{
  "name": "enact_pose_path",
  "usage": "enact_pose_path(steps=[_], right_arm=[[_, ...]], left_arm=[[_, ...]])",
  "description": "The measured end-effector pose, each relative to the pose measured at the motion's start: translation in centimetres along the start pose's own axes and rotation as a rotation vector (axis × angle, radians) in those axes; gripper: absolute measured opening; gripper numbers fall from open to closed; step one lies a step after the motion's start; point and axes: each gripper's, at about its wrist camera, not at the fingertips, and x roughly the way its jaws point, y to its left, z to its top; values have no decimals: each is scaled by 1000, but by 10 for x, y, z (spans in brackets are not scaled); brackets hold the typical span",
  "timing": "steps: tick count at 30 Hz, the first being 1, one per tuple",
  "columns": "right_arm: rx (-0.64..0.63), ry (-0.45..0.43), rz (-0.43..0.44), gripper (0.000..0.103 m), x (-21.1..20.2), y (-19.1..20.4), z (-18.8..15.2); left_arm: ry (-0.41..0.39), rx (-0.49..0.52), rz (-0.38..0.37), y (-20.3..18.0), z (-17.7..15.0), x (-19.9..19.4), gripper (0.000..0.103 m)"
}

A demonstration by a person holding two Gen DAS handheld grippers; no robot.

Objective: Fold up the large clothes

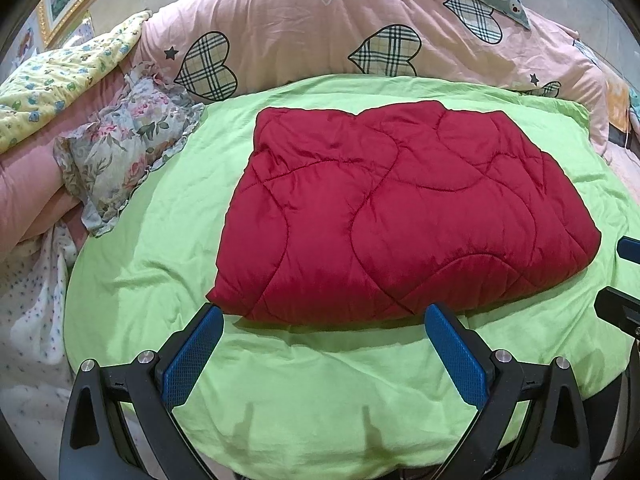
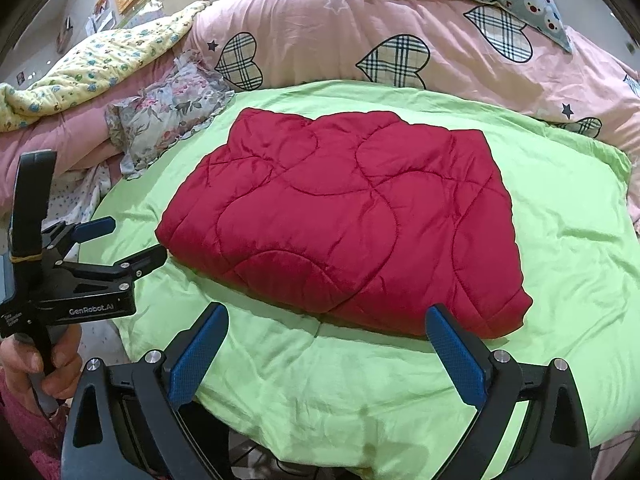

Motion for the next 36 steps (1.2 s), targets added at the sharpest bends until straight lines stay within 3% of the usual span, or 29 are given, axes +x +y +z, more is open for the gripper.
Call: enact_pose_path(steps=[36], right_arm=[[26, 39, -8, 100, 41, -11, 33]], left_arm=[[3, 12, 30, 2, 31, 44, 102]])
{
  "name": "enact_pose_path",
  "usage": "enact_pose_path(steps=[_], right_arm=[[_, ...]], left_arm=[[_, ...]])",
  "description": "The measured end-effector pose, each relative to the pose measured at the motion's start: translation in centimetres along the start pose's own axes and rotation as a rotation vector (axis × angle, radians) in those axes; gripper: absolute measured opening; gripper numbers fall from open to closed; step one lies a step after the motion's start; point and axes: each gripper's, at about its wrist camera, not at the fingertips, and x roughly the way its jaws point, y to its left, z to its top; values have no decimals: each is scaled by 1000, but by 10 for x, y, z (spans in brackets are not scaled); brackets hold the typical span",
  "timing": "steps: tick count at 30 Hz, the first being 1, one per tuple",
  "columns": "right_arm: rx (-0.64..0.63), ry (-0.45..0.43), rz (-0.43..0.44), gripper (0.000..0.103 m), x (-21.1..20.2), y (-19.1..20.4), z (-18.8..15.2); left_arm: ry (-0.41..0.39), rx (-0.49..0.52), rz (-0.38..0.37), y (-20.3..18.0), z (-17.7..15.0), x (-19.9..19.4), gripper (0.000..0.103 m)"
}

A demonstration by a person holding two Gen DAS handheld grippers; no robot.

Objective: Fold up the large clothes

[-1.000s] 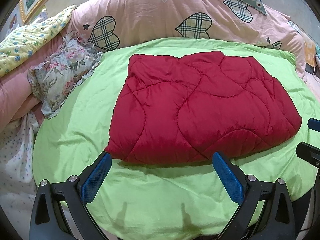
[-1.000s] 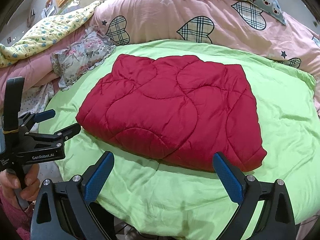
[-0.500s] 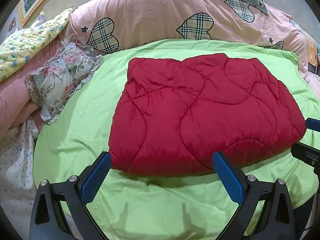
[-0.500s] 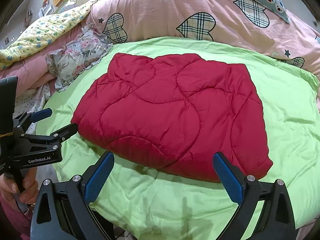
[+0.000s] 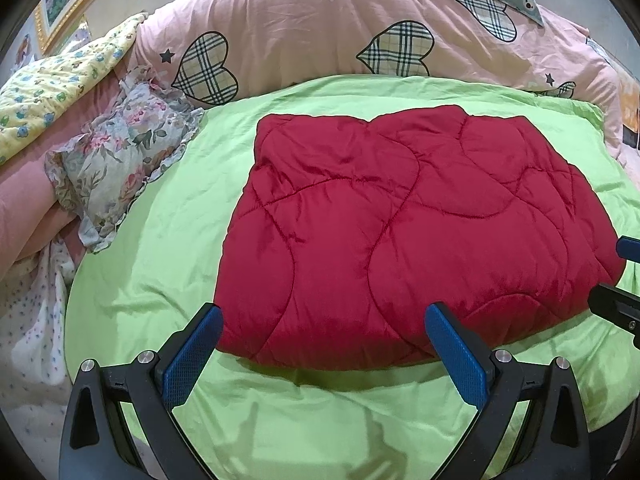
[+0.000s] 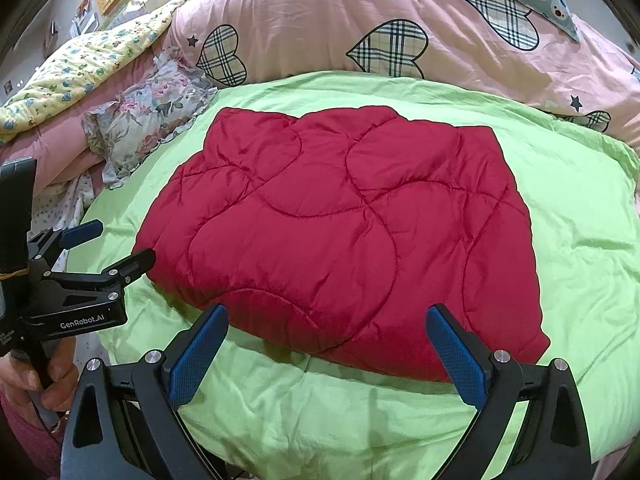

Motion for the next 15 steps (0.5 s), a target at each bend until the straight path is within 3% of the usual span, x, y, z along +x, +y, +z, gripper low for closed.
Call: enact_pose_path(steps=[15], right_arm=[[6, -1, -5, 100, 7, -3, 11]], left_arm=[[-17, 0, 14, 0, 7, 9, 102]])
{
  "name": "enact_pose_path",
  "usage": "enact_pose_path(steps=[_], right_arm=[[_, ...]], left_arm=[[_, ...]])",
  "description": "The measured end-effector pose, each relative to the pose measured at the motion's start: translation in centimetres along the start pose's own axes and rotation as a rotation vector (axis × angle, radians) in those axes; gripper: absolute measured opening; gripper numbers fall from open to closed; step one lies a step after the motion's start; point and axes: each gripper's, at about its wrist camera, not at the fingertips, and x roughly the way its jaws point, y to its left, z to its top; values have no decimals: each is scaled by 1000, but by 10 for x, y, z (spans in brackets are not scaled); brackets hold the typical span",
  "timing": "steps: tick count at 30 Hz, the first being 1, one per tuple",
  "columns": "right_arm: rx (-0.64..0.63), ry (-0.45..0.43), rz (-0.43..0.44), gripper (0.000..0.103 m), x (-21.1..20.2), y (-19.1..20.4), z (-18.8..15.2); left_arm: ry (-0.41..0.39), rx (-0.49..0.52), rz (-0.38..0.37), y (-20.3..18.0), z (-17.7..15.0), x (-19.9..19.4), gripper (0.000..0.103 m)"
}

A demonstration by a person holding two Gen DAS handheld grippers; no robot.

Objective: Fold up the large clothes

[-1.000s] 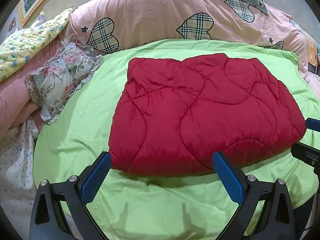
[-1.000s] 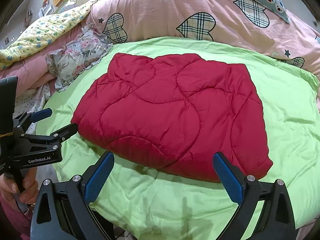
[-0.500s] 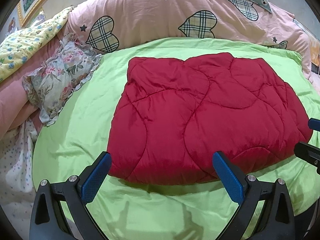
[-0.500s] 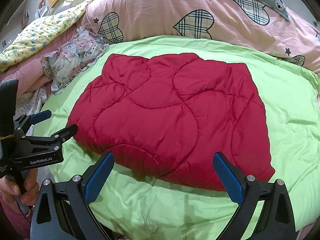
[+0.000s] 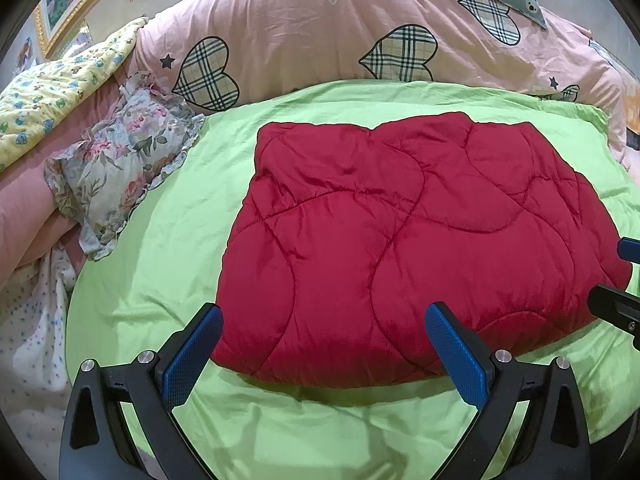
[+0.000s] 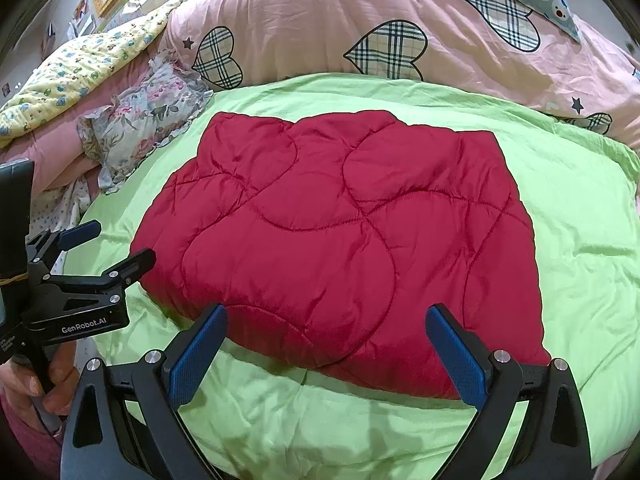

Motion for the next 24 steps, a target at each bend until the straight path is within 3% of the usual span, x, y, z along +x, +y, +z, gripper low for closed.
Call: enact_pose_path(steps=[24], right_arm=[[12, 16, 2, 100, 13, -2, 5]], left_arm=[[26, -8, -15, 2, 8, 18, 102]])
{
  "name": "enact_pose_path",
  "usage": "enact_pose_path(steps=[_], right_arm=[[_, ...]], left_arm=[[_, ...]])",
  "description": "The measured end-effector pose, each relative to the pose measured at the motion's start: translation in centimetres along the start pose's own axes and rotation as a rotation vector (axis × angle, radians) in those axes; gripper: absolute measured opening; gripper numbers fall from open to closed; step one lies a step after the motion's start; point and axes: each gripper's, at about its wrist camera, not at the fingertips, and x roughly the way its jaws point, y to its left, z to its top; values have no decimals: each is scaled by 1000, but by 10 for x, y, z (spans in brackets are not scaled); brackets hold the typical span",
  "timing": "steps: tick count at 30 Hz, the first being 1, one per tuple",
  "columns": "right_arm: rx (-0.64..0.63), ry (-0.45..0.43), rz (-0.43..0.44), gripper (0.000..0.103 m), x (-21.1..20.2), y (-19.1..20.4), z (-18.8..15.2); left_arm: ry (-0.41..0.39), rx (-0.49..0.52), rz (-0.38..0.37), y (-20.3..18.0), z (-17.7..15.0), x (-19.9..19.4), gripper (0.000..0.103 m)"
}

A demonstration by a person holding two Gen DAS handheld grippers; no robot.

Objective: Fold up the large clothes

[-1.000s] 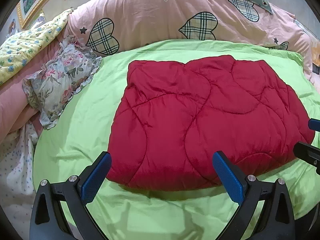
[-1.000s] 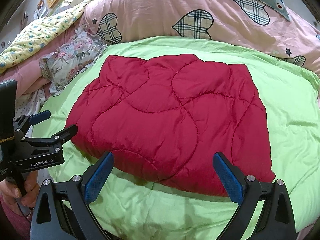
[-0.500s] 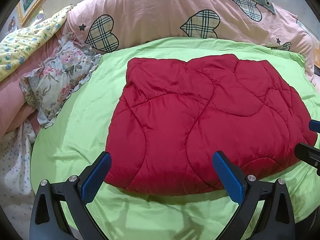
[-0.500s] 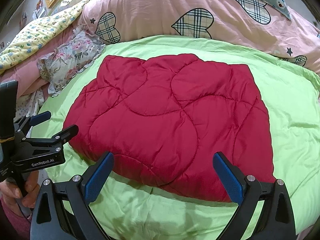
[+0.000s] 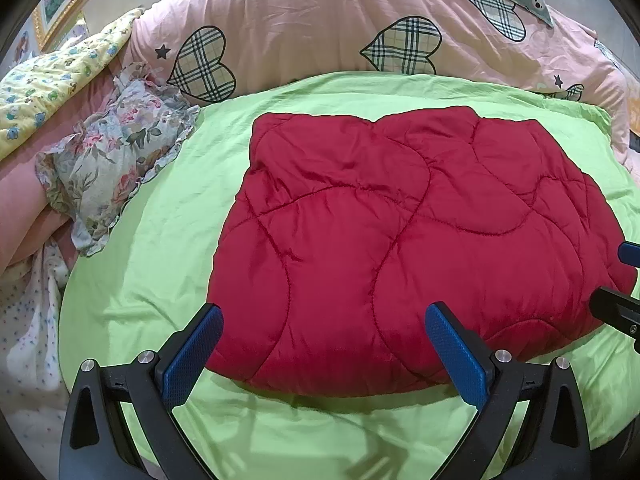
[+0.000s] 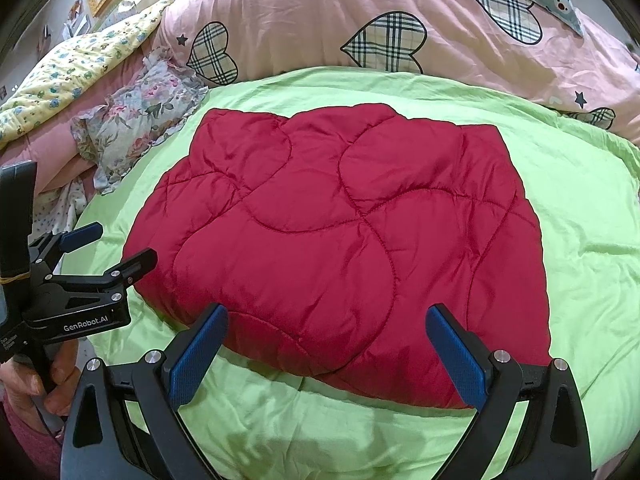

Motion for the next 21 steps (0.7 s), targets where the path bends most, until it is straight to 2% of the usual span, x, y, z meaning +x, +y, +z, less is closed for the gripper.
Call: enact_pose_path(steps=[21], right_arm=[[6, -2, 9, 100, 2, -3, 1]], left_arm=[[-5, 5, 3, 0, 1, 1, 102]])
